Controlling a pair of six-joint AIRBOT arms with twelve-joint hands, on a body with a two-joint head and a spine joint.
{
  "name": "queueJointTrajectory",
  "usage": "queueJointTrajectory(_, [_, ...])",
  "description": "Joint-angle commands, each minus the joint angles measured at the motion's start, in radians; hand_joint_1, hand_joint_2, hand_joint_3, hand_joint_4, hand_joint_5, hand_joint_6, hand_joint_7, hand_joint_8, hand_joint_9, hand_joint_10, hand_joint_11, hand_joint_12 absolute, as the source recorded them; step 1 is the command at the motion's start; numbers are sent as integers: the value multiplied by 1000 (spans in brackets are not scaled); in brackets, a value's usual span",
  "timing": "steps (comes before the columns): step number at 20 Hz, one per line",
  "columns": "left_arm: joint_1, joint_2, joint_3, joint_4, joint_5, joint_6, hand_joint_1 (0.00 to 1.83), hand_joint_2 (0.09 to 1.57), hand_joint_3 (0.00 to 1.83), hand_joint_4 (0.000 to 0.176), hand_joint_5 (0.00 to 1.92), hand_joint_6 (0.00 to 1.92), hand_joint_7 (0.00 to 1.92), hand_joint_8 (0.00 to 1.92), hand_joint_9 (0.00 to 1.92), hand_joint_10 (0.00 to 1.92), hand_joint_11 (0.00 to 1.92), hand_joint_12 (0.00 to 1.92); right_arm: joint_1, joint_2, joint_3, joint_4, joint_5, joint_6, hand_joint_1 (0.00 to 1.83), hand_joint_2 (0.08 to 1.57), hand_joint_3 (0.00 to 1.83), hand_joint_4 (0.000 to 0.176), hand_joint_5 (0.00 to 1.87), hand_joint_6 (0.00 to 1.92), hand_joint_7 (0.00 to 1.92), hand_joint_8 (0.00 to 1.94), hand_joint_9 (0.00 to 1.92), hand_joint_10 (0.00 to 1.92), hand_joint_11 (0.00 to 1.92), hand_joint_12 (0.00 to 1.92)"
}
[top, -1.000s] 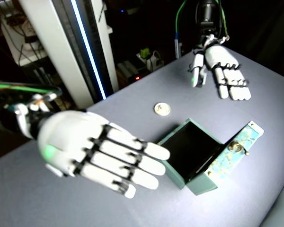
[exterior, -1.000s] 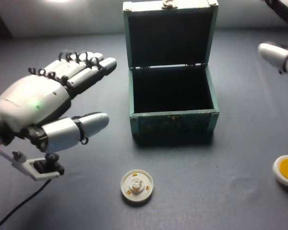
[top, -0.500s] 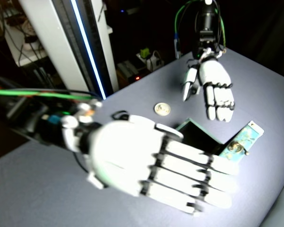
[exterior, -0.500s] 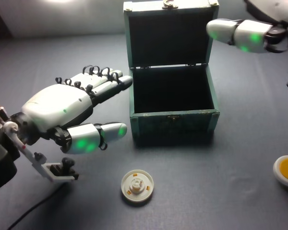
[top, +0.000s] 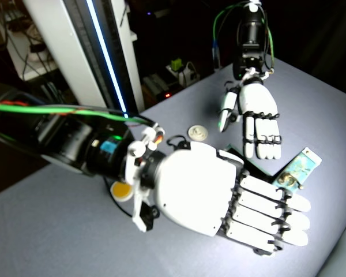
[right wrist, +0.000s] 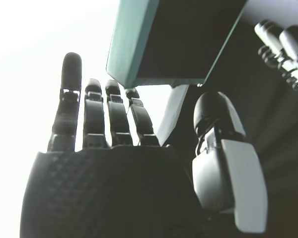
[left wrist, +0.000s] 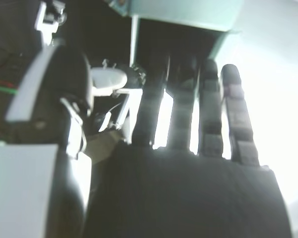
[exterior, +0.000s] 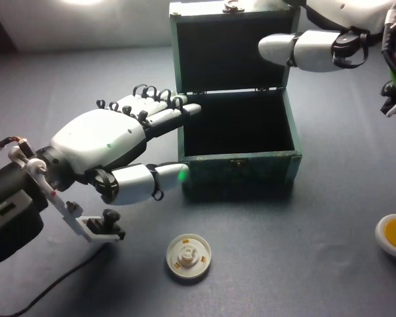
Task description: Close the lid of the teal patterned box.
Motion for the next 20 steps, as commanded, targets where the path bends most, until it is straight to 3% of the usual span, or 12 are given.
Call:
queueJointTrajectory(1, [-14, 2, 6, -9, -118, -6, 264, 1414, 0, 27, 203, 10, 198, 8, 148, 23, 0, 707, 13, 7, 2, -6, 118, -3, 196, 1291, 3, 0, 332, 107, 567, 195, 276, 1111, 177, 1908])
queueJointTrajectory(2, [-14, 2, 6, -9, -119, -6, 255, 1418, 0, 32, 205, 8, 199, 4, 157, 21, 0, 829, 13, 8, -5, -6, 119, -3, 197, 1307, 1, 0, 324, 191, 504, 350, 240, 1222, 183, 1918])
queueJointTrajectory(4, [-14, 3, 6, -9, -119, -6, 198, 1434, 5, 29, 209, 6, 208, 3, 165, 18, 0, 964, 13, 8, -27, -6, 141, -3, 169, 1330, 1, 0, 202, 337, 248, 291, 20, 970, 6, 1858])
queueJointTrajectory(5, [-14, 4, 5, -9, -119, -7, 194, 1438, 7, 28, 211, 7, 213, 5, 166, 18, 0, 971, 13, 9, -41, -6, 156, -3, 163, 1340, 1, 0, 173, 402, 236, 214, 3, 887, 0, 1806])
queueJointTrajectory(6, [-14, 7, 4, -9, -119, -9, 207, 1438, 4, 31, 214, 7, 211, 3, 168, 18, 0, 980, 13, 24, -55, -8, 168, -3, 121, 1364, 1, 0, 72, 721, 217, 251, 0, 923, 0, 1863])
queueJointTrajectory(8, [-14, 13, -1, -9, -123, -9, 245, 1434, 0, 34, 220, 8, 216, 3, 177, 19, 0, 989, 3, 50, -89, -25, 196, -3, 27, 1361, 0, 0, 2, 878, 202, 286, 0, 933, 0, 1870])
queueJointTrajectory(9, [-14, 16, -3, -9, -127, -9, 258, 1428, 0, 48, 218, 6, 216, 2, 191, 23, 0, 1090, -4, 60, -103, -32, 210, -3, 25, 1357, 0, 0, 0, 905, 248, 352, 0, 1143, 0, 1911])
queueJointTrajectory(11, [-13, 21, -9, -9, -139, -9, 211, 1427, 0, 73, 183, 1, 183, 0, 168, 14, 0, 1215, -28, 85, -140, -44, 254, -2, 66, 1357, 0, 0, 5, 933, 223, 484, 0, 1195, 0, 1921])
queueJointTrajectory(13, [-11, 26, -14, -8, -149, -9, 203, 1430, 1, 75, 160, 2, 161, 2, 147, 4, 0, 1088, -47, 99, -163, -46, 288, 1, 109, 1358, 0, 0, 10, 1068, 174, 601, 0, 1216, 0, 1921])
queueJointTrajectory(15, [-9, 31, -17, -8, -158, -9, 246, 1421, 0, 74, 137, 2, 123, 0, 118, 2, 0, 935, -57, 103, -170, -58, 302, 17, 103, 1384, 2, 0, 4, 1101, 203, 944, 69, 1504, 107, 1921])
queueJointTrajectory(17, [-9, 33, -19, -8, -164, -9, 258, 1416, 0, 70, 121, 2, 68, 1, 64, 8, 0, 724, -66, 106, -174, -72, 310, 39, 58, 1390, 2, 0, 13, 1028, 212, 937, 88, 1456, 108, 1921])
queueJointTrajectory(20, [-5, 35, -23, -8, -171, -9, 250, 1415, 0, 52, 107, 3, 40, 5, 45, 7, 0, 622, -79, 118, -187, -76, 332, 43, 81, 1397, 1, 0, 3, 1072, 197, 931, 103, 1436, 130, 1921])
